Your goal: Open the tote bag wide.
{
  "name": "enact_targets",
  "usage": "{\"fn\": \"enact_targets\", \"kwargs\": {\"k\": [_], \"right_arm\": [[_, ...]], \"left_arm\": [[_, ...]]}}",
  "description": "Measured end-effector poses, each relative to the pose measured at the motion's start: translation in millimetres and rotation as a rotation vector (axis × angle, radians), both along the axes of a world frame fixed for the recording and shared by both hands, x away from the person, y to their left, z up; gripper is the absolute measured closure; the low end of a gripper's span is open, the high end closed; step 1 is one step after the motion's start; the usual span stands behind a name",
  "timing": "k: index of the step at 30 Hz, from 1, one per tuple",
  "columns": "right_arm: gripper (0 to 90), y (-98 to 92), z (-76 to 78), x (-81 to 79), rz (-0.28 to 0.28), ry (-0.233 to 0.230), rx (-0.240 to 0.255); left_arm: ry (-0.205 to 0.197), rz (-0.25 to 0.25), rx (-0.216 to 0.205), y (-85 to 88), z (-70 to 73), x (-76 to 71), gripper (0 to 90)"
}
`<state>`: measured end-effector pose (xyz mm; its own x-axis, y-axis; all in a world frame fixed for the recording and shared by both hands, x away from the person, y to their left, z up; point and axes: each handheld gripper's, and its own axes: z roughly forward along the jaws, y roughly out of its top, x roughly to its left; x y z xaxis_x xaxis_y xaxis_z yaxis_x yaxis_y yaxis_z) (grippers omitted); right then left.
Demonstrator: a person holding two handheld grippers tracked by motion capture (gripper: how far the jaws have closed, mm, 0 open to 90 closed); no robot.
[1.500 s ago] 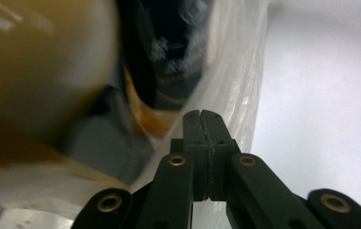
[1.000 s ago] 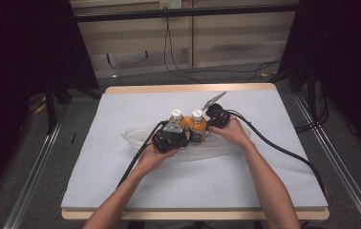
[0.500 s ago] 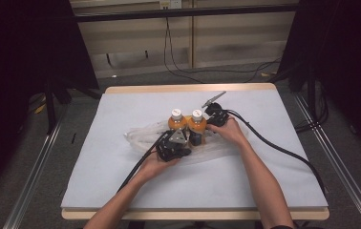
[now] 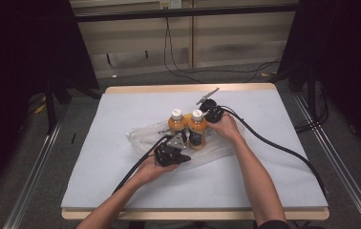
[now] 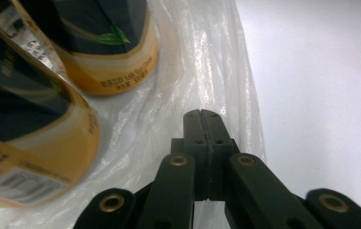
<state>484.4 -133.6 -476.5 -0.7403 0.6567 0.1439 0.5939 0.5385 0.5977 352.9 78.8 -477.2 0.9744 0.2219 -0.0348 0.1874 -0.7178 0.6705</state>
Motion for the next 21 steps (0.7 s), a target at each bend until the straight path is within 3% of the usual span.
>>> {"fn": "enact_targets", "kwargs": {"k": [3,7,10,11,15,18,21], "right_arm": [[90.0,3.0,0.6,3.0,-0.027,-0.013,-0.02],[90.0,11.5,3.3,5.5,-0.041,-0.042,-0.086],[90.0,14.1,3.0,9.1,-0.029,-0.04,-0.078],[90.0,15.1,2.7,10.6,-0.027,-0.037,-0.07],[90.0,19.2,-0.6,16.4,-0.035,-0.017,-0.006],[90.0,21.6,-0.6,20.8,-0.024,-0.015,-0.007],[90.0,26.7,1.1,25.3,-0.026,-0.038,-0.049]], "left_arm": [[-0.001,-0.012,-0.002,0.7,0.0,-4.1,90.0],[-0.003,-0.036,-0.005,0.1,0.4,-10.9,90.0],[-0.003,-0.065,0.024,1.1,3.0,-14.0,90.0],[-0.014,-0.054,0.005,0.7,1.3,-15.6,90.0],[-0.028,-0.065,0.024,0.8,2.7,-17.7,90.0],[-0.021,-0.067,-0.002,1.6,1.0,-20.7,90.0],[-0.009,-0.075,-0.003,3.3,1.2,-21.6,90.0]]}}
